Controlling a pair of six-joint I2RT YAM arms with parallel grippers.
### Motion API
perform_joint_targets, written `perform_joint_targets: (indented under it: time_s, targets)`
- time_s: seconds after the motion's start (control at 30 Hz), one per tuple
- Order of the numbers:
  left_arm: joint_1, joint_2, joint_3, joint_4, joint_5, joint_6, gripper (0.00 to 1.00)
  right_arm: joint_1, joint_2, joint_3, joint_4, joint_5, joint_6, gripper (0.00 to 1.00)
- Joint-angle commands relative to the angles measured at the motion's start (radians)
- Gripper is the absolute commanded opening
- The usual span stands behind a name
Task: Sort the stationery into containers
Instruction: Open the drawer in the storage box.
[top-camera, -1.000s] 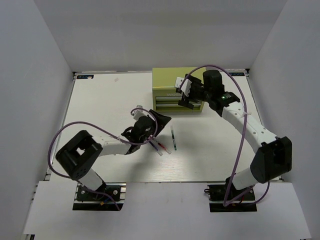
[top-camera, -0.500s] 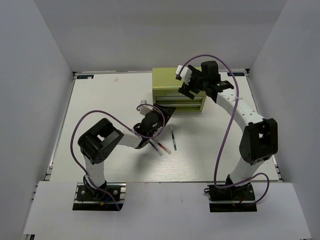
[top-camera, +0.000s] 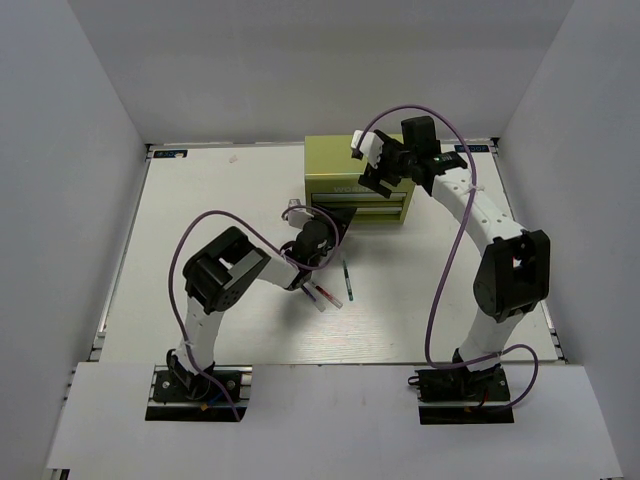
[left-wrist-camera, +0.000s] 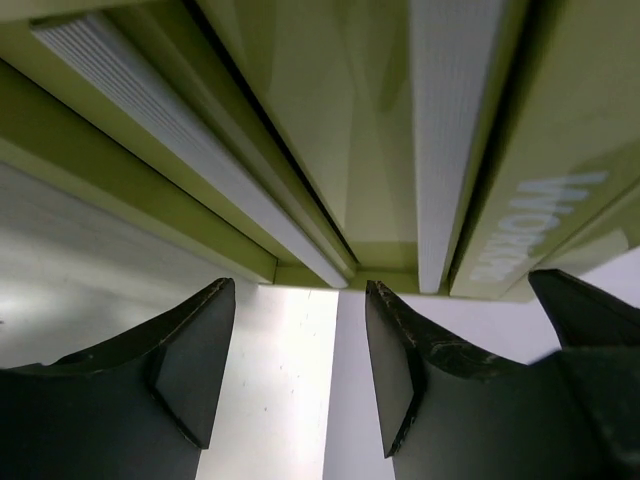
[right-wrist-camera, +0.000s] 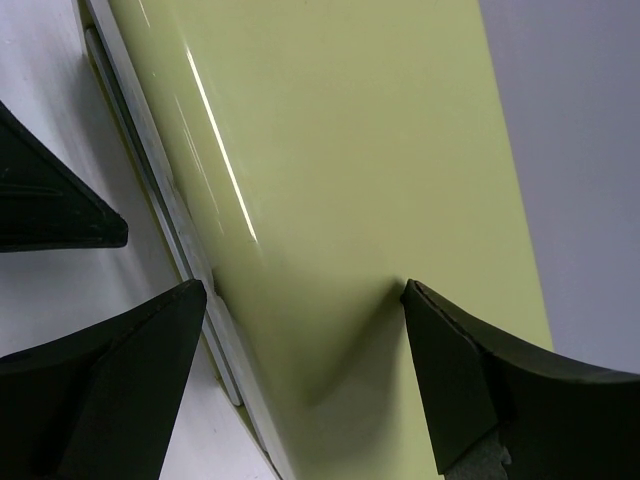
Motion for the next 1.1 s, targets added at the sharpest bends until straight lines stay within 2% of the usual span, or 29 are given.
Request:
perform_joint_targets:
  time_s: [0.0, 0.63, 1.07]
  targets:
    - [0.009, 0.005, 0.03, 0.022, -0.041, -0.02, 0.64, -0.012, 0.026, 0.037, -0.053, -0.002, -0.014, 0.85]
    - [0.018, 0.103, 0.126, 0.03, -0.121, -0.075, 0.61, -0.016, 0.046, 0.053, -0.067, 0.011, -0.016, 0.85]
    - [0.027, 0.122, 0.135, 0.007, -0.148, -0.104, 0.58, -0.016, 0.047, 0.051, -0.072, 0.014, -0.013, 0.85]
